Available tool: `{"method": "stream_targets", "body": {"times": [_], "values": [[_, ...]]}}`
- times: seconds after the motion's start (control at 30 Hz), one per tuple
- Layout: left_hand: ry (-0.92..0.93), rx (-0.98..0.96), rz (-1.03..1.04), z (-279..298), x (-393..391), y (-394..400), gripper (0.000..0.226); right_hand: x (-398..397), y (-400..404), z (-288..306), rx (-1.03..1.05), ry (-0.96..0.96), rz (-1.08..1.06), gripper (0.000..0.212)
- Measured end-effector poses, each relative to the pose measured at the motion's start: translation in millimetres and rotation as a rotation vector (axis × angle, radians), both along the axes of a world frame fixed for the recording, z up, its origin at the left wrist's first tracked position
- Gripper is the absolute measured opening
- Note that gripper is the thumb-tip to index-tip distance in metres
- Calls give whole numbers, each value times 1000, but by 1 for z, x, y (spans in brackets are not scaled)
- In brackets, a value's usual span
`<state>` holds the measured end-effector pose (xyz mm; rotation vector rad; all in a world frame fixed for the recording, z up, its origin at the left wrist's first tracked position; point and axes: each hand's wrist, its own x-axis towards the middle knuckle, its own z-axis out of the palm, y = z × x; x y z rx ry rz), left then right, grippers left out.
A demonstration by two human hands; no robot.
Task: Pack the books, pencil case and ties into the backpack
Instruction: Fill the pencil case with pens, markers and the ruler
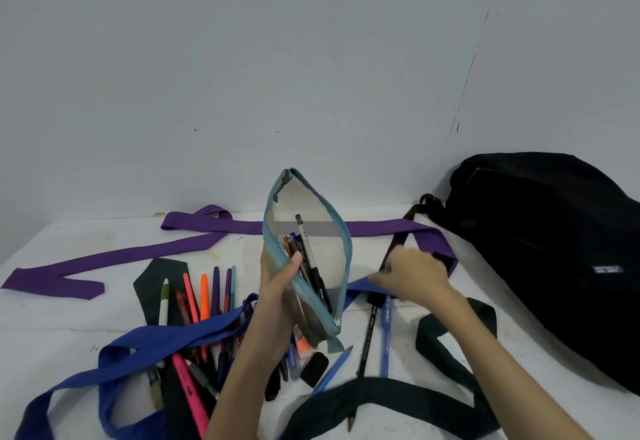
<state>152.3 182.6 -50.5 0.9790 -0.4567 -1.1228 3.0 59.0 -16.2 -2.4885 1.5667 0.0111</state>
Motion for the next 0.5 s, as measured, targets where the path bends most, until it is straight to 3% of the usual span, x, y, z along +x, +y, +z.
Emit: {"method": "stream_targets", "body": {"times": [0.1, 0.23, 0.4, 0.5], "values": [[-14, 0, 18, -2, 2, -1, 87, -8, 6, -27, 129, 240, 81, 31], [-7, 1, 9, -2, 0, -1, 83, -7, 3, -43, 209, 87, 21, 25], [1, 29, -4, -2, -4, -1, 86, -13, -4, -25, 328, -367, -41, 14], [6, 34, -1, -3, -4, -2, 86, -16, -1, 12, 265, -920, -81, 5]]}}
